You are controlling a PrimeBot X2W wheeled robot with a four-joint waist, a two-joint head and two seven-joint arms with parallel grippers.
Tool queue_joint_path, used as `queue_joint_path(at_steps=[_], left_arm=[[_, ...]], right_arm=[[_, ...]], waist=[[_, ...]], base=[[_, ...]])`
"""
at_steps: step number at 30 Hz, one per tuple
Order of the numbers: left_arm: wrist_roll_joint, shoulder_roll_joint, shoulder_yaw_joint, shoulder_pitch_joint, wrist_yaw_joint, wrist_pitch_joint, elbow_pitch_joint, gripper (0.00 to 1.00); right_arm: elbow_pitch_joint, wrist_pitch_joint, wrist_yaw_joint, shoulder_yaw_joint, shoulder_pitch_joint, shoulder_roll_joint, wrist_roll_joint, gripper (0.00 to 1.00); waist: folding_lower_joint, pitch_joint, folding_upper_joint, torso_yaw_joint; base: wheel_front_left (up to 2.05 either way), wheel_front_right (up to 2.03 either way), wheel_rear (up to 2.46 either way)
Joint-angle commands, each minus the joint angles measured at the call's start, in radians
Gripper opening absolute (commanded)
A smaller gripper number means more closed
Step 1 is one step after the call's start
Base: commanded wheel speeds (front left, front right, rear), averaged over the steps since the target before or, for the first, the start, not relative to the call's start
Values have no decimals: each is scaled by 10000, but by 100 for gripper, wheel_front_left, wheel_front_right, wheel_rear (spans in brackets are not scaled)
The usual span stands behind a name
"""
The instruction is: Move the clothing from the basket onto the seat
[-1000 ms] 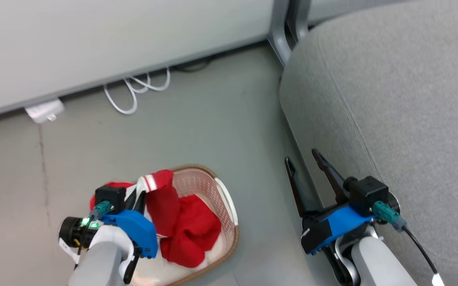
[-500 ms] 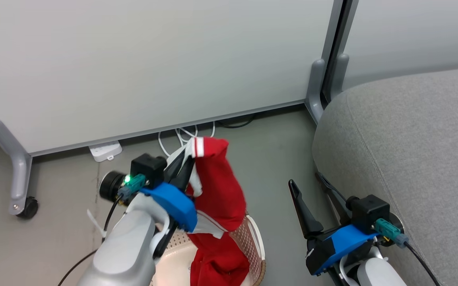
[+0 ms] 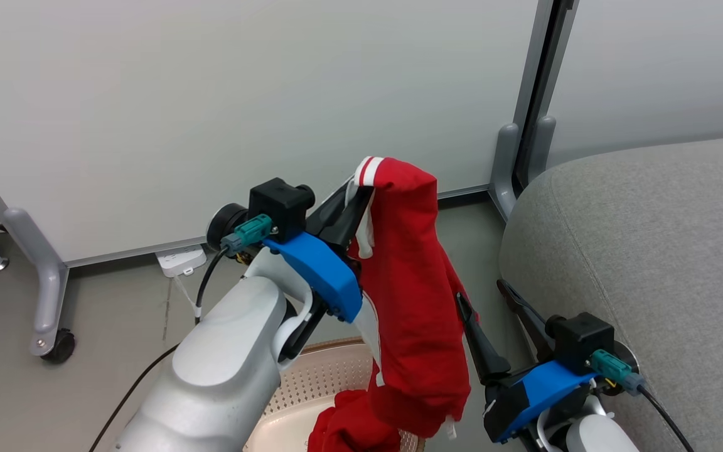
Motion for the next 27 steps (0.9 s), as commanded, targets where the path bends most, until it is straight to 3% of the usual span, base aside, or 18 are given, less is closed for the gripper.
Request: queue_joint_path(at_steps=[1, 15, 27], left_arm=[[-64, 25, -79, -131, 38, 0, -53, 0], [-977, 24, -990, -296, 336, -96, 195, 0], [-1487, 22, -1588, -456, 429, -252, 316, 0]], right_arm=[[-60, 2, -3, 19, 160, -27, 10, 100], [-186, 230, -3, 86, 46, -27, 114, 100], [1015, 1053, -3, 1016, -2200, -26, 684, 100]], waist=[[1, -18, 0, -6], [1, 6, 0, -31], [1, -23, 0, 27]], base=[[0, 0, 0], [0, 0, 0], [0, 0, 0]])
